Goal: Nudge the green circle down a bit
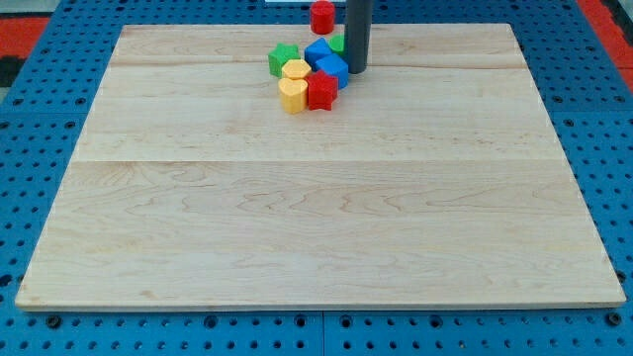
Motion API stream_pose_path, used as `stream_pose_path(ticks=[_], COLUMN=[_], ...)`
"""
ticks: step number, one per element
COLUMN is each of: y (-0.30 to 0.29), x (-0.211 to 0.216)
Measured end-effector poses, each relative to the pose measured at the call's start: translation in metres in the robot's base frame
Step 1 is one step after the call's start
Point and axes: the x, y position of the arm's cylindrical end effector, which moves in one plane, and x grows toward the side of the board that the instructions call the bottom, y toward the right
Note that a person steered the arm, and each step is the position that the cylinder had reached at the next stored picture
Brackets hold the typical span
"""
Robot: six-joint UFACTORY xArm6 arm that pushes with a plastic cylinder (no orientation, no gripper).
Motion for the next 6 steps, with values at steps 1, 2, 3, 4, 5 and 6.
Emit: stream_pose_path(ticks=[1, 2, 3, 4, 5, 6], y=[-0.020, 0.001, 0.058, 0.070, 0.060, 0.042], x=[0.002, 0.002, -0.001, -0.043, -0.052, -0.057])
